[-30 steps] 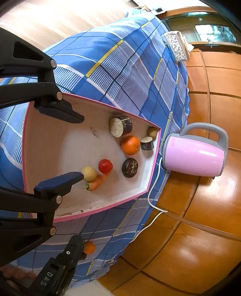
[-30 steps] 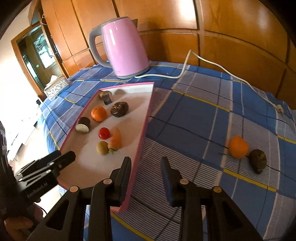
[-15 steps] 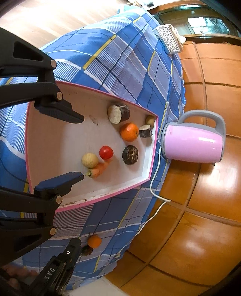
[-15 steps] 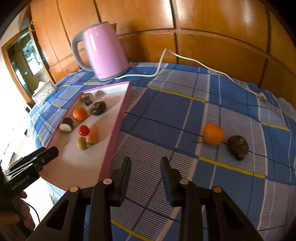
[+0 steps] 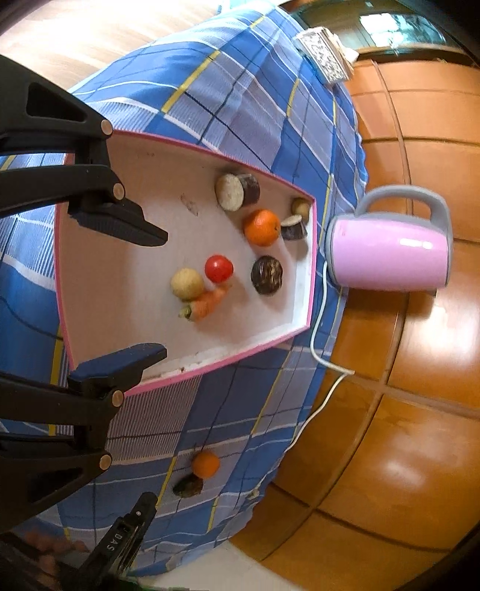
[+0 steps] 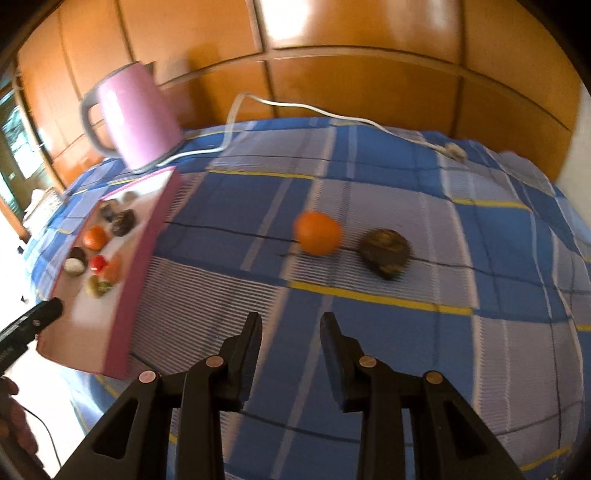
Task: Organize fruits
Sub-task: 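Release the carrot beside the tomato and withdraw the right gripper, then reach the left gripper to the orange on the bed and grasp it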
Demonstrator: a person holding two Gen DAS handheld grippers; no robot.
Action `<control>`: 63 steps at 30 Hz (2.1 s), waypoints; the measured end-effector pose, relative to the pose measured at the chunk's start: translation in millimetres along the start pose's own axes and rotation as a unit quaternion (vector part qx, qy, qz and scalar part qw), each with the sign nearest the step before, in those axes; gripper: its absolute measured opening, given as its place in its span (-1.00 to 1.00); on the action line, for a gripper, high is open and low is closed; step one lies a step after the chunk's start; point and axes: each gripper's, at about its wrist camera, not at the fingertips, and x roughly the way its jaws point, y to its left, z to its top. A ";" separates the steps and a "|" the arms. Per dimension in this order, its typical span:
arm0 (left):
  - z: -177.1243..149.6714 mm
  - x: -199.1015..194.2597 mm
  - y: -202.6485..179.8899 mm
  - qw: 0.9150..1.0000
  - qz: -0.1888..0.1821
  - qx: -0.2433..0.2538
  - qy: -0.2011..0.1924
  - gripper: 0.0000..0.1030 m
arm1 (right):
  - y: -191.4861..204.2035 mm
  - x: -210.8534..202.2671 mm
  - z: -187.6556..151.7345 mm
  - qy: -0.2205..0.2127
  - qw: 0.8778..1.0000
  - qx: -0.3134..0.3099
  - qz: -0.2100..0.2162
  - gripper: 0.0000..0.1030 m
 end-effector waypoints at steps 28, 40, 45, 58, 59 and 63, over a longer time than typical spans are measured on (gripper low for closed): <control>24.3 40.3 -144.0 0.976 -0.124 0.173 0.040 0.38 | -109.5 -12.1 -25.7 -0.027 0.983 0.099 -0.149 -0.29; 40.2 81.4 -190.9 0.971 -0.124 0.199 0.053 0.37 | -111.7 -15.6 -30.1 -0.043 0.983 0.090 -0.156 -0.29; 42.0 95.1 -205.1 0.967 -0.131 0.211 0.063 0.37 | -114.9 -16.7 -31.4 -0.042 0.983 0.091 -0.156 -0.29; 44.9 131.5 -223.2 0.957 -0.127 0.249 0.073 0.34 | -107.8 -21.8 -26.6 -0.050 0.985 0.073 -0.150 -0.29; 45.0 135.2 -223.2 0.957 -0.127 0.251 0.077 0.34 | -106.6 -21.1 -26.5 -0.050 0.985 0.071 -0.150 -0.29; 44.7 145.4 -223.9 0.956 -0.124 0.252 0.085 0.34 | -105.6 -19.5 -26.2 -0.047 0.986 0.069 -0.147 -0.29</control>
